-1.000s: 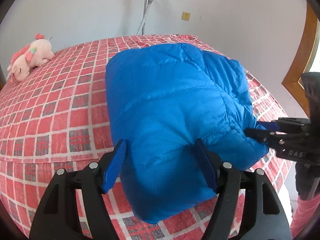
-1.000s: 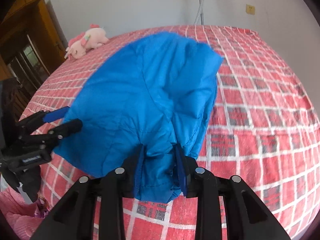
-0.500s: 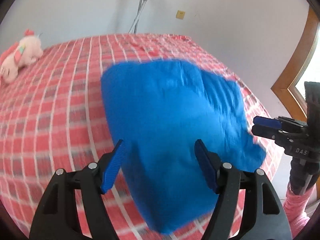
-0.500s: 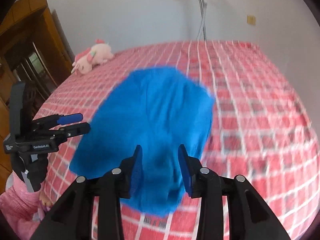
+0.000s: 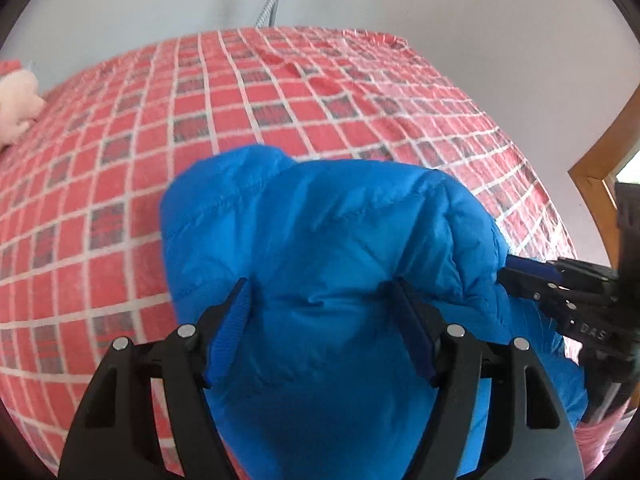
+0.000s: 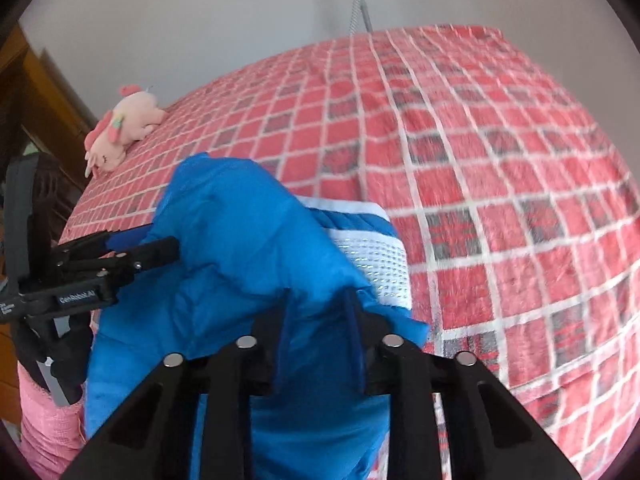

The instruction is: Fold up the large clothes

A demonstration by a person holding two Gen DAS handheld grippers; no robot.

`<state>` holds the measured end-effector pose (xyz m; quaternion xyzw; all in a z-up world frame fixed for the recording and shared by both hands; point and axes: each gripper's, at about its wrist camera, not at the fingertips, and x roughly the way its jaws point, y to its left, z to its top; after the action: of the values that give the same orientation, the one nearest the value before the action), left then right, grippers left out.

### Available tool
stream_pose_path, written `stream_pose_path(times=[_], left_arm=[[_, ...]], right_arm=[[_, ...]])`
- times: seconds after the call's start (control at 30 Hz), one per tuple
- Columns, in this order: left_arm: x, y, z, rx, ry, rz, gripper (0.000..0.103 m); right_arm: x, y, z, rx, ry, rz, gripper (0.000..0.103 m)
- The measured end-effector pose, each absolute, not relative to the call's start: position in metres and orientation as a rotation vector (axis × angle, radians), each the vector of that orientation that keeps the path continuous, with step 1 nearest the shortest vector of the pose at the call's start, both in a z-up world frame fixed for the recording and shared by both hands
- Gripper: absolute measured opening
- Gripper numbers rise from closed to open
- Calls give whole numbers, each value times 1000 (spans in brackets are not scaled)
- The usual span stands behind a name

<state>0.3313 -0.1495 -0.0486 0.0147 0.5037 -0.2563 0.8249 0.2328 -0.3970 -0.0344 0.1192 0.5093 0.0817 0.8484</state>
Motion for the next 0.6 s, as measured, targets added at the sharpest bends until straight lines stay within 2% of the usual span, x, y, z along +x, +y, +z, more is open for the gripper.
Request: stream_pose_path(times=[0.17,0.27,0.33,0.4,0.6], left_arm=[[337,-151,-63,13,1089,-530,70],[329,-145,-55,6,1070,-491,69],[317,-135,-42,-17,1041,-464,67],[288,-124,-24,-4,958,-441,67],[207,-103,-7,-8,860,-460,67]], right_arm=[[234,-403,-56,301,1070,181,18],[231,-402,-46,296,1052,169,17],[217,-401,-28,284,1006,168,21],[199,-396,-11,244,962,168,26],[137,-366,20,146,899,263,26]])
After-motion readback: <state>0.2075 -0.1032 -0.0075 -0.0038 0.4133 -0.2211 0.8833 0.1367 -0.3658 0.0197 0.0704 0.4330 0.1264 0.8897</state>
